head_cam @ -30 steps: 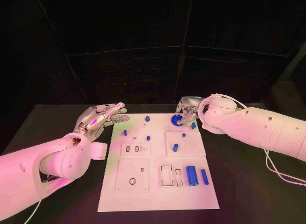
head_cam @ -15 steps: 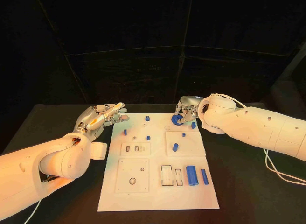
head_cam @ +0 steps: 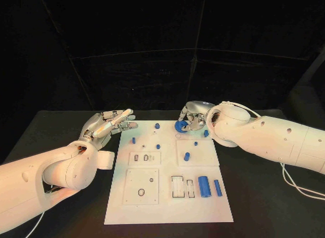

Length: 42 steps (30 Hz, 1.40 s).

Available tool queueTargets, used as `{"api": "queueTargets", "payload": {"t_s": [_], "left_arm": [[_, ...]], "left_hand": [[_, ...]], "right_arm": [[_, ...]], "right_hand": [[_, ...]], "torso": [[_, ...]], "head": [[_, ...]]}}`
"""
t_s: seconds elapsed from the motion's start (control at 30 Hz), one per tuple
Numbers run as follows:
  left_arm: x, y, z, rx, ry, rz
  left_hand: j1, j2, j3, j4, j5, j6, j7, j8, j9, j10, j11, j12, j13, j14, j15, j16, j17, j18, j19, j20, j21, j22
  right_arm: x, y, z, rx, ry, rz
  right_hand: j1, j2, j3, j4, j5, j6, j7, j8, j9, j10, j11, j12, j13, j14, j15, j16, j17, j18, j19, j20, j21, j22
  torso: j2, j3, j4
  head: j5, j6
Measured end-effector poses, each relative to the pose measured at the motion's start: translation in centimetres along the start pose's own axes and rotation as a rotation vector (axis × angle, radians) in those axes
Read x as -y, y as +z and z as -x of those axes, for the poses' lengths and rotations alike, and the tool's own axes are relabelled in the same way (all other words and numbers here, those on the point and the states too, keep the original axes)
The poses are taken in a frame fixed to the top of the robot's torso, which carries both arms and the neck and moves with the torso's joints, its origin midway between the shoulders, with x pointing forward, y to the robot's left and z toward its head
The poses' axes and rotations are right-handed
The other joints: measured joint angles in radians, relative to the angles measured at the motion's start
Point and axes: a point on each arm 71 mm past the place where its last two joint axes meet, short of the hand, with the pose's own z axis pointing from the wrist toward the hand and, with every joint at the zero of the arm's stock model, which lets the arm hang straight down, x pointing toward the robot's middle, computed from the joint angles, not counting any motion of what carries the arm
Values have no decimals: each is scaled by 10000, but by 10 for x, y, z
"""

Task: Assemble the parts on the task board

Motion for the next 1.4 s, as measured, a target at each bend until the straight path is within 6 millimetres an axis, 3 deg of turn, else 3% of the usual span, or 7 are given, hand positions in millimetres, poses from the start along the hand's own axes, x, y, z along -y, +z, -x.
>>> {"api": "queueTargets", "payload": {"t_s": [0.3, 0.63, 1.4], "left_arm": [[0, 0, 0, -8, -4, 6], [0, 0, -1, -22, -11, 9], [0, 0, -1, -20, -10, 12]], "left_hand": [[39, 39, 13, -69, 0, 0, 0, 0, 0, 0, 0, 0, 1, 0, 0, -39, 11, 0, 0, 0, 0, -8], [39, 39, 13, -68, 0, 0, 0, 0, 0, 0, 0, 0, 1, 0, 0, -39, 10, 0, 0, 0, 0, -7], [39, 39, 40, -95, 0, 0, 0, 0, 0, 0, 0, 0, 3, 0, 0, -39, 8, 0, 35, -35, 0, -13]], "right_arm": [[-47, -8, 1, 622, -220, 1157], [-88, 10, -17, 671, -387, 1684], [-97, 37, -35, 450, -1003, 1300]], "right_hand": [[-105, -98, 148, 5, -58, 136, 6, -77, 0, 0, 0, 0, -29, 29, -29, 0, -22, 0, 0, 0, 0, 10], [-257, -102, 219, 19, -115, 198, 1, -159, 0, 0, 1, 0, -41, 29, -29, 0, -21, 0, 0, 0, 0, 28], [-457, -193, 339, 13, -171, 341, -38, -290, -6, 0, 2, -1, -105, 28, -28, -1, -90, 1, -1, 1, 0, 25]], "torso": [[-1, -9, 7], [3, -19, 20], [9, -2, -2]], "head": [[27, 4], [128, -3], [233, -90]]}}
